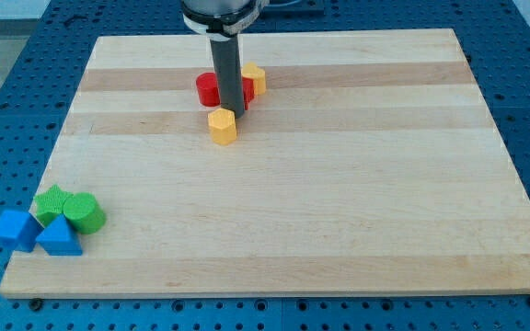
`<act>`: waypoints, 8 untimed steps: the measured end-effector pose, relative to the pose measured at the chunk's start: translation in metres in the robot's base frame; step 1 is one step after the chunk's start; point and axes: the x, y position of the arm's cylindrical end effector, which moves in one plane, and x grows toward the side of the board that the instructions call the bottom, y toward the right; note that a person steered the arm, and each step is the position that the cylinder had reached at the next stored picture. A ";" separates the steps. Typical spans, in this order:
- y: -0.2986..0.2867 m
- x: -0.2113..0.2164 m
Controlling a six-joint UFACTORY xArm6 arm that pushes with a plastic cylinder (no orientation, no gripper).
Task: Move your arm towards the yellow heart
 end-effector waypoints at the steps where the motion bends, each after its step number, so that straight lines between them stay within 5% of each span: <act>1: 0.026 0.000; 4: 0.106 -0.034; 6: 0.108 -0.091; 8: 0.108 -0.102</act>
